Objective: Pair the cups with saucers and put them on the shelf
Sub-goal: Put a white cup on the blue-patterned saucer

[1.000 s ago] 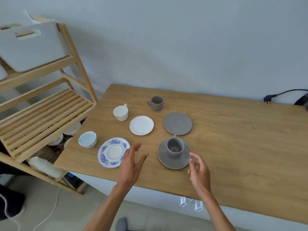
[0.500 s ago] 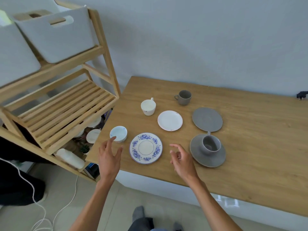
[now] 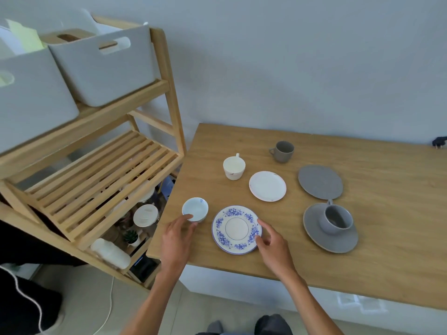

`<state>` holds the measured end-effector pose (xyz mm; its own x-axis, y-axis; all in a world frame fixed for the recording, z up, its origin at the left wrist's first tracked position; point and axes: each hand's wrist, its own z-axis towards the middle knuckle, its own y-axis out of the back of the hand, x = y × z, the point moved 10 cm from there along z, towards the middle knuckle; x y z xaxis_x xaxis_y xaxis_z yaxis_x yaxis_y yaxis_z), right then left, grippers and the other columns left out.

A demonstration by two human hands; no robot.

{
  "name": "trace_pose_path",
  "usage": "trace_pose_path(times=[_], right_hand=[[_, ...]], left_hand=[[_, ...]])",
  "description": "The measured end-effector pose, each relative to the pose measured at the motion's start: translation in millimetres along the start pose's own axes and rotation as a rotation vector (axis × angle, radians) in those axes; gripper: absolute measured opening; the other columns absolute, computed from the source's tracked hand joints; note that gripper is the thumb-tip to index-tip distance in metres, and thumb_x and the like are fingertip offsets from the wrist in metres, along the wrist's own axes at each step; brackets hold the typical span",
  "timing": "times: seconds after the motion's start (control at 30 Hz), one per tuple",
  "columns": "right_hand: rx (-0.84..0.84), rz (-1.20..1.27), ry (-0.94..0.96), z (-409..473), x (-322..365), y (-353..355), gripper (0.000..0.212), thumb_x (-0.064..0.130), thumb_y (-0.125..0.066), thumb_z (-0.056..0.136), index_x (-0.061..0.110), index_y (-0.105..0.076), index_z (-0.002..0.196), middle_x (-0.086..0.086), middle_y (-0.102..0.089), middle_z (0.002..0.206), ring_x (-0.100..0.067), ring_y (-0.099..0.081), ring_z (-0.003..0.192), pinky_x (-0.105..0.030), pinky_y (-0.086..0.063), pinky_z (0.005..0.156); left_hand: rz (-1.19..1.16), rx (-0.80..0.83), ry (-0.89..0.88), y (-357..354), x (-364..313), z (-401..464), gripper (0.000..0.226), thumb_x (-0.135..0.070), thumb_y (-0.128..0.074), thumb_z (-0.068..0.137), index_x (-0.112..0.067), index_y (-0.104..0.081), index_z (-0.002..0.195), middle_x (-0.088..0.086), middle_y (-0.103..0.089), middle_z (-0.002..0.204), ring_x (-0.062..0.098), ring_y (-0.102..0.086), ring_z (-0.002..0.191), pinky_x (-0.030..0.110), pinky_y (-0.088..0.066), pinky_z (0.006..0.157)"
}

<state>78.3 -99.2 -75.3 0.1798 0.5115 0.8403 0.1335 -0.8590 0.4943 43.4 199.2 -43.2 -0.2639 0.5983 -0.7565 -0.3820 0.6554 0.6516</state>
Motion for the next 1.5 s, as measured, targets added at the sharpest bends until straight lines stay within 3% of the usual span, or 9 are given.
trace_pose_path(times=[0.1,0.2,0.3,0.57,0.8,1.03,1.2,1.4,1.5], right_hand=[[-0.022,0.066,-0.058,5.4,-3.2,-3.5,0.045,0.023,-0.06,0.099,0.042,-0.054,0.138,0.006,-0.075,0.105,0.001,-0.064,0.066,-0.015,-0.049,0.057],[-0.029,0.109,-0.125,8.3,-7.7,-7.0,0.044,0.024,-0.062,0.099,0.033,-0.055,0.141,0.008,-0.07,0.079,0.004,-0.051,0.038,-0.01,-0.037,0.041],[-0.022,0.138,-0.158,12.6,-6.1,-13.1,0.044,0.024,-0.062,0.1,0.033,-0.054,0.143,0.009,-0.064,0.066,0.001,-0.048,0.033,-0.015,-0.037,0.036],[-0.034,0.134,-0.123,19.6,13.7,-27.9,0.042,0.027,-0.059,0.102,0.036,-0.053,0.142,-0.007,-0.076,0.076,-0.01,-0.045,0.032,-0.026,-0.044,0.035],[-0.047,0.093,-0.083,19.0,18.5,-25.6,0.041,0.028,-0.057,0.103,0.036,-0.054,0.143,-0.004,-0.072,0.065,-0.006,-0.046,0.03,-0.024,-0.043,0.033],[-0.068,0.088,-0.067,19.2,17.4,-26.2,0.039,0.028,-0.056,0.103,0.04,-0.056,0.14,-0.012,-0.071,0.071,-0.011,-0.046,0.033,-0.027,-0.044,0.032],[-0.074,0.086,-0.058,16.7,21.1,-24.9,0.038,0.028,-0.056,0.103,0.052,-0.051,0.131,0.009,-0.072,0.066,-0.012,-0.048,0.032,-0.027,-0.044,0.032],[-0.071,0.085,-0.069,16.0,23.4,-24.0,0.039,0.026,-0.057,0.102,0.044,-0.056,0.137,-0.009,-0.072,0.069,-0.01,-0.045,0.03,-0.023,-0.041,0.031],[-0.075,0.086,-0.064,13.6,23.3,-24.1,0.04,0.026,-0.057,0.102,0.05,-0.053,0.134,-0.003,-0.075,0.071,-0.011,-0.046,0.031,-0.024,-0.041,0.032]], left_hand=[[-0.013,-0.004,-0.004,1.4,3.2,7.4,0.026,-0.031,-0.072,0.088,-0.022,-0.069,0.113,0.0,-0.071,0.105,0.02,-0.061,0.105,0.03,-0.047,0.081],[-0.024,-0.024,-0.015,4.4,6.8,12.3,0.023,-0.031,-0.073,0.087,-0.023,-0.07,0.108,-0.003,-0.072,0.098,0.017,-0.063,0.096,0.027,-0.047,0.076],[-0.047,-0.029,-0.014,6.6,12.3,21.5,0.022,-0.033,-0.072,0.087,-0.025,-0.07,0.108,-0.002,-0.072,0.098,0.014,-0.064,0.093,0.028,-0.051,0.075],[-0.156,0.004,-0.141,3.8,-30.7,10.7,0.025,-0.025,-0.077,0.084,-0.025,-0.072,0.109,-0.011,-0.064,0.098,0.005,-0.062,0.09,0.027,-0.052,0.072],[-0.137,0.083,-0.199,-23.4,-44.8,2.6,0.025,-0.029,-0.076,0.085,-0.028,-0.072,0.109,-0.02,-0.061,0.096,0.01,-0.064,0.097,0.038,-0.059,0.075],[-0.078,0.078,-0.278,-26.4,-54.2,-5.8,0.02,-0.026,-0.08,0.082,-0.025,-0.075,0.102,-0.029,-0.053,0.086,0.013,-0.066,0.091,0.032,-0.057,0.069],[-0.063,0.099,-0.307,-30.3,-49.4,-9.0,0.022,-0.025,-0.08,0.082,-0.025,-0.074,0.103,-0.029,-0.055,0.09,0.012,-0.064,0.093,0.031,-0.057,0.07],[-0.053,0.14,-0.314,-34.2,-49.9,-9.6,0.026,-0.031,-0.077,0.084,-0.027,-0.072,0.11,-0.039,-0.05,0.094,0.009,-0.062,0.097,0.027,-0.054,0.073],[-0.064,0.161,-0.298,-34.0,-49.4,-9.5,0.027,-0.031,-0.076,0.085,-0.029,-0.071,0.112,-0.04,-0.046,0.092,0.01,-0.064,0.095,0.025,-0.053,0.072]])
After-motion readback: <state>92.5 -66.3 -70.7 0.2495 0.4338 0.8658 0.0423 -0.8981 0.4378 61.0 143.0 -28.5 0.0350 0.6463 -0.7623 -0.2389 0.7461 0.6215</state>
